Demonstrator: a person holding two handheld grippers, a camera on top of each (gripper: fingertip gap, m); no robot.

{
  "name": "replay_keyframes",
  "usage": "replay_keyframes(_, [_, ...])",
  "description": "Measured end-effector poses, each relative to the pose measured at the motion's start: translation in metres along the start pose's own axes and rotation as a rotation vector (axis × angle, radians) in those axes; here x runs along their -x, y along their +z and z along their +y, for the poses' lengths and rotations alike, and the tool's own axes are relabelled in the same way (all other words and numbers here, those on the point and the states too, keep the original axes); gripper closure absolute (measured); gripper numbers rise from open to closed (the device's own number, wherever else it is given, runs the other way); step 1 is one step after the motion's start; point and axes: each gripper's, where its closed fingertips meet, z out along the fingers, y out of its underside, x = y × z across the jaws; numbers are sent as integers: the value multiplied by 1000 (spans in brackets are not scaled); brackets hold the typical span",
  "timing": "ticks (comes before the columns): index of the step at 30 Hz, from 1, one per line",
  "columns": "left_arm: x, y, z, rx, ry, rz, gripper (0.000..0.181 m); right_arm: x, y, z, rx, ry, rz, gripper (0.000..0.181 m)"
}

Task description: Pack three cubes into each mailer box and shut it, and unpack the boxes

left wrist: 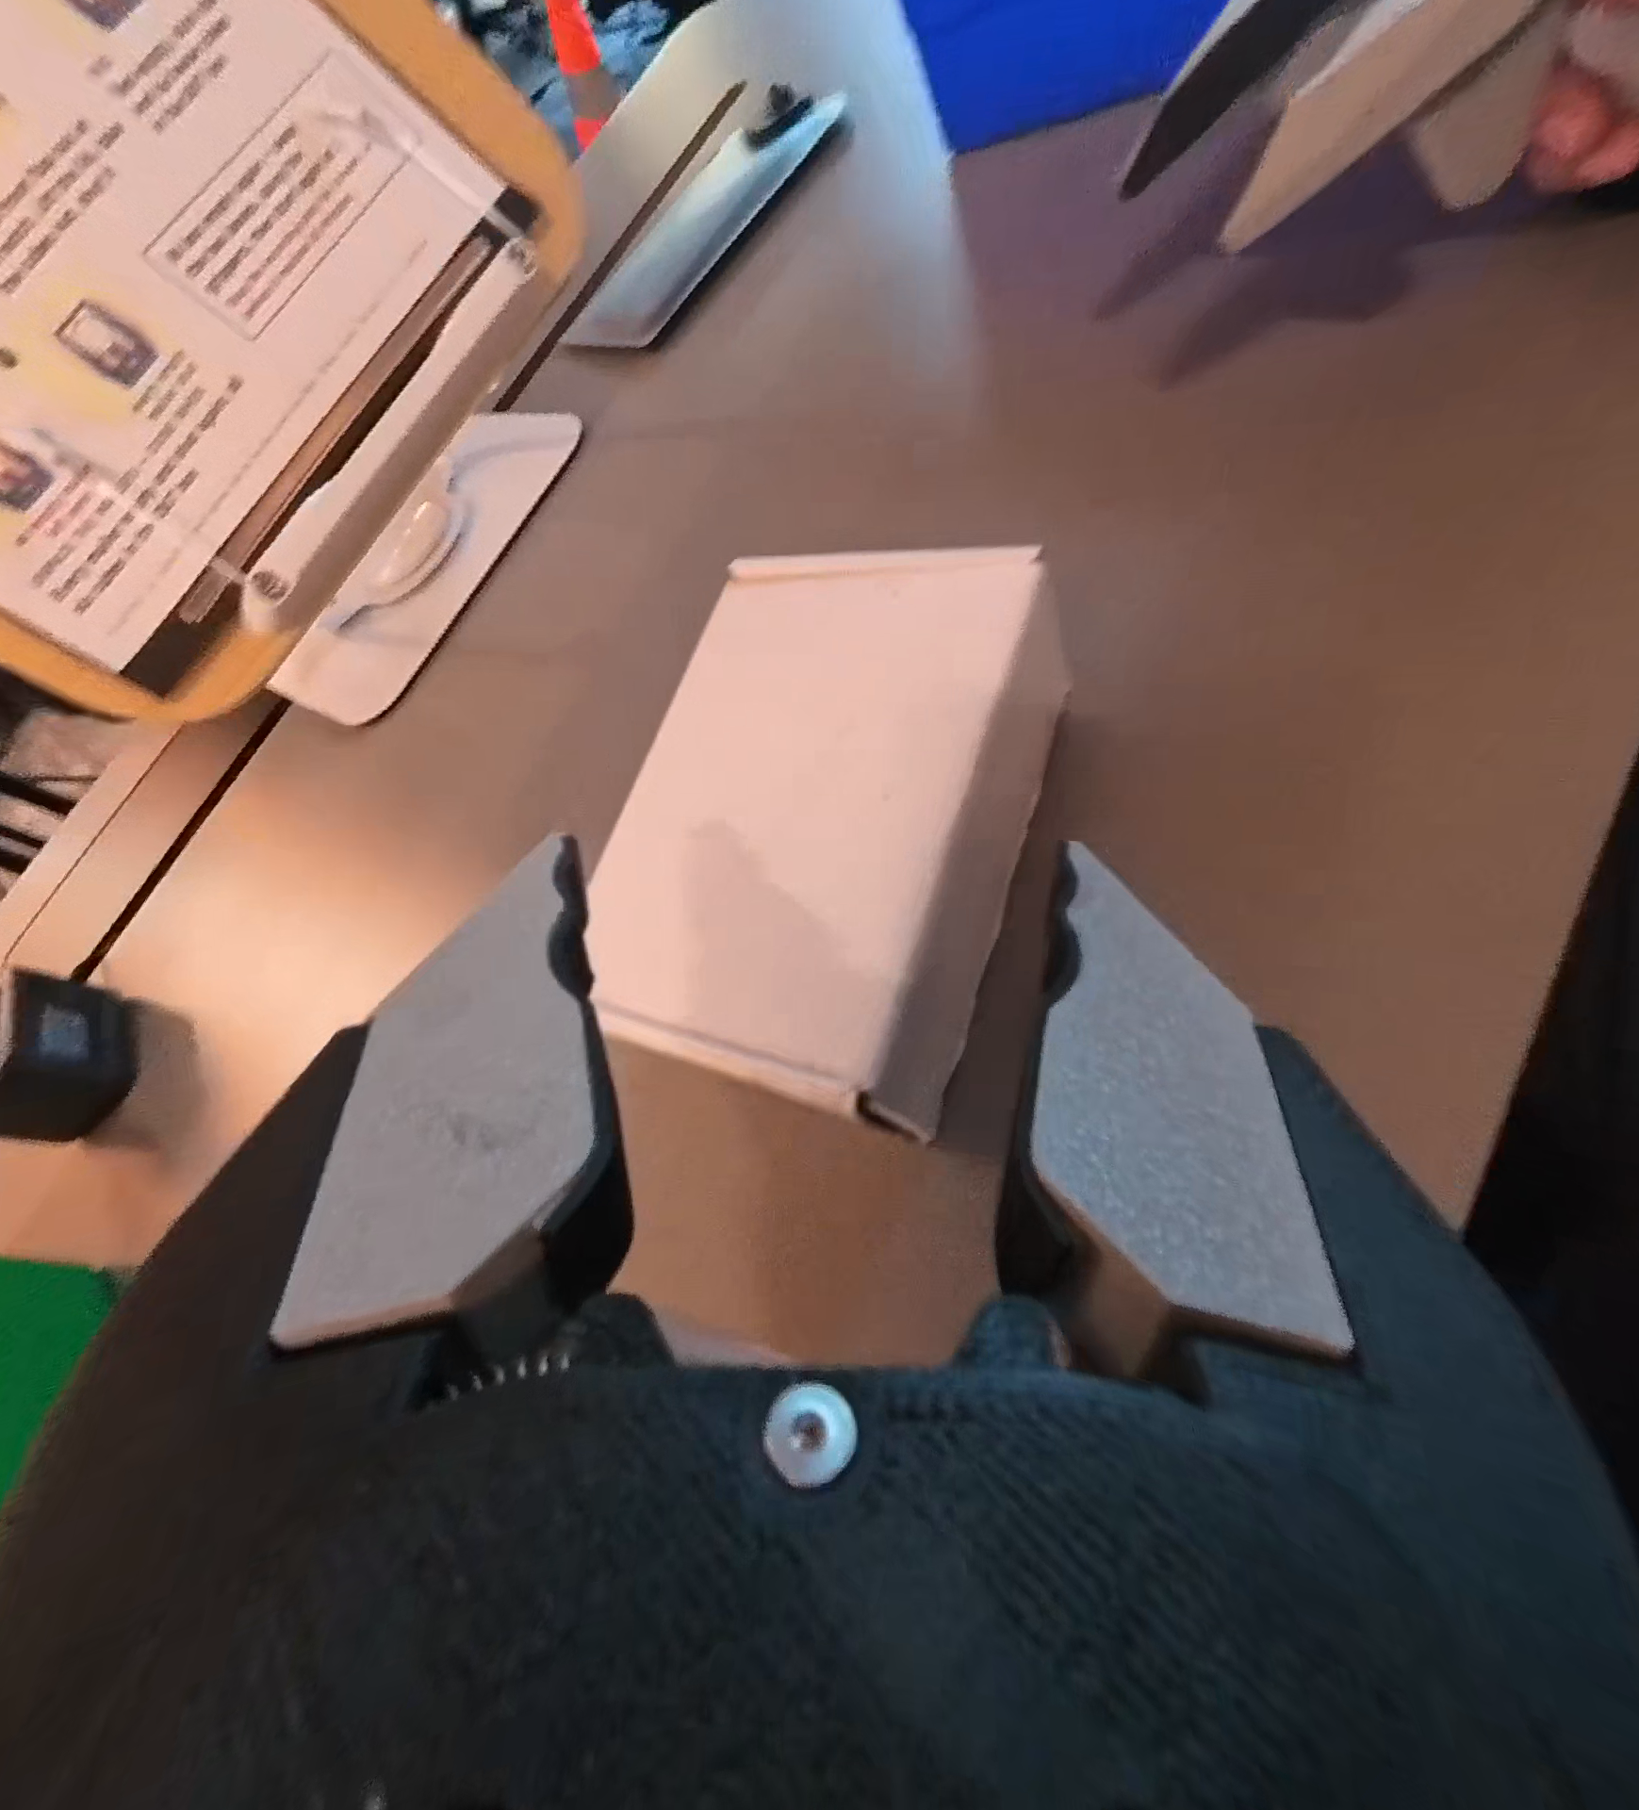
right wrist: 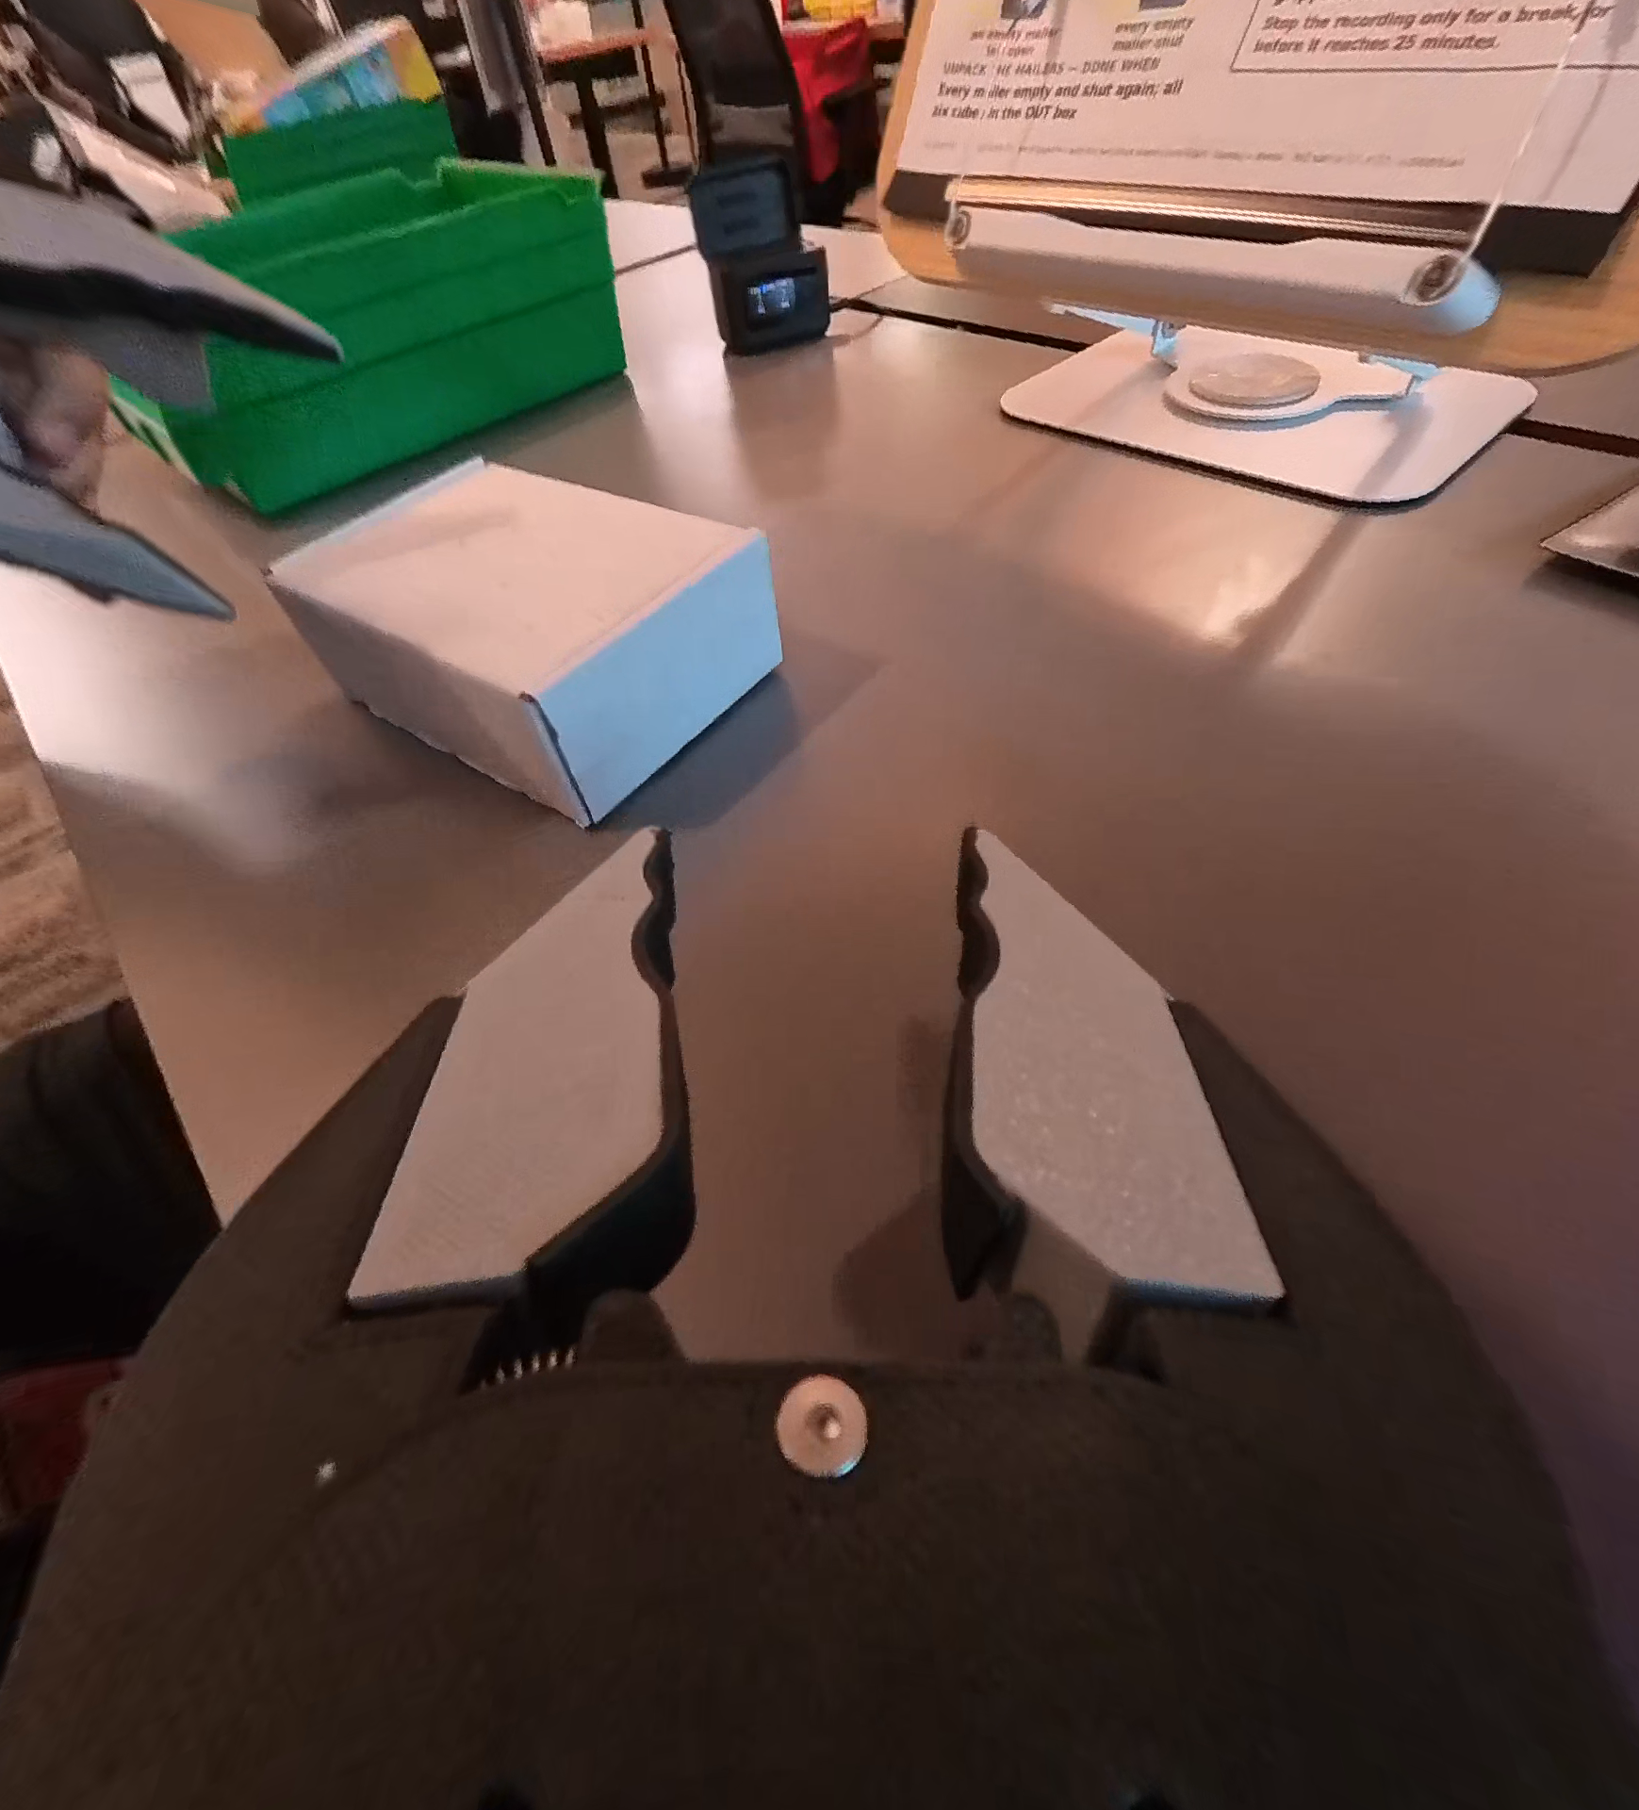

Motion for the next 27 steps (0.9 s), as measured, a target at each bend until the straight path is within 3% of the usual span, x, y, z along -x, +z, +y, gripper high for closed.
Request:
replay_keyframes(3, [14,-1,21,68,-43,-33,89,2,4,5,36,-53,30,125])
replay_keyframes(8, [16,-4,67,284,-83,29,94,6,5,6,47,-111,42,126])
replay_keyframes(10, [26,-9,73,286,-75,-3,96,10,7,7,52,-126,32,126])
replay_keyframes(12, [23,-12,80,289,-84,34,103,15,9,8,60,-141,20,127])
replay_keyframes(15, [19,-11,96,353,-104,72,101,23,15,9,73,-153,-4,129])
replay_keyframes(22, [-2,9,97,322,-172,176,132,37,43,7,112,-133,-8,141])
replay_keyframes(27, [-4,13,96,304,-209,193,138,54,75,7,166,-157,-95,149])
